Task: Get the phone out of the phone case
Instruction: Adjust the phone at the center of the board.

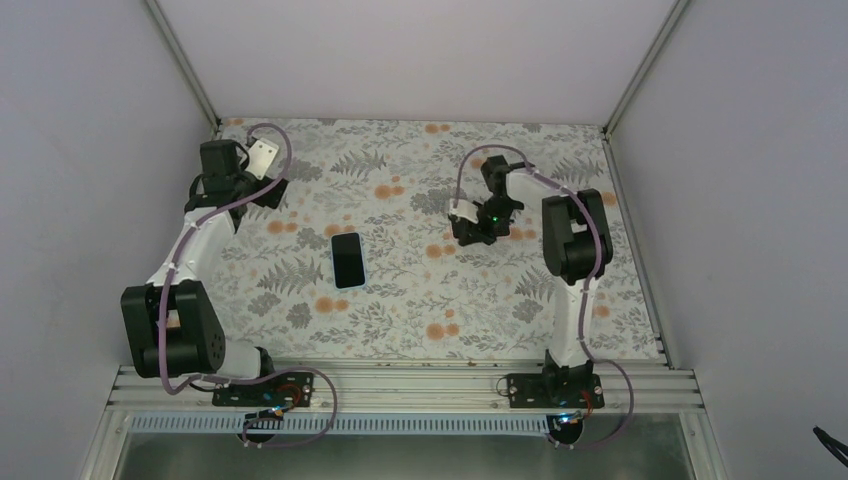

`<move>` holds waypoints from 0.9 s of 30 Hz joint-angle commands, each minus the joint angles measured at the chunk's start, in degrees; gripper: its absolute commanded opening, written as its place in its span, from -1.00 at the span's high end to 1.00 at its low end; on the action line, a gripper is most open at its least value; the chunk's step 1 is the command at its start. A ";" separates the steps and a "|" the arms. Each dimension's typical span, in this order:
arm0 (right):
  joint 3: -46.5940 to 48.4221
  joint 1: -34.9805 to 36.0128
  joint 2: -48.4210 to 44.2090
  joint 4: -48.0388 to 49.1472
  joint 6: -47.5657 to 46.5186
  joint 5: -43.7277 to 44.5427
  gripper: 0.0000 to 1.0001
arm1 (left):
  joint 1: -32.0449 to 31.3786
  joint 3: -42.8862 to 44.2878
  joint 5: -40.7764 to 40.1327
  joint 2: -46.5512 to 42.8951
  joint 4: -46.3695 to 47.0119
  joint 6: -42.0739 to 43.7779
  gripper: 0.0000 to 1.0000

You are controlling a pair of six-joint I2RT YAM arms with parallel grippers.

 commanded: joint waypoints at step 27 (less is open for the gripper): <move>1.66 -12.29 -2.89 5.91 -6.90 1.83 -0.99 | 0.35 -0.41 -0.61 2.54 3.77 -5.67 -1.00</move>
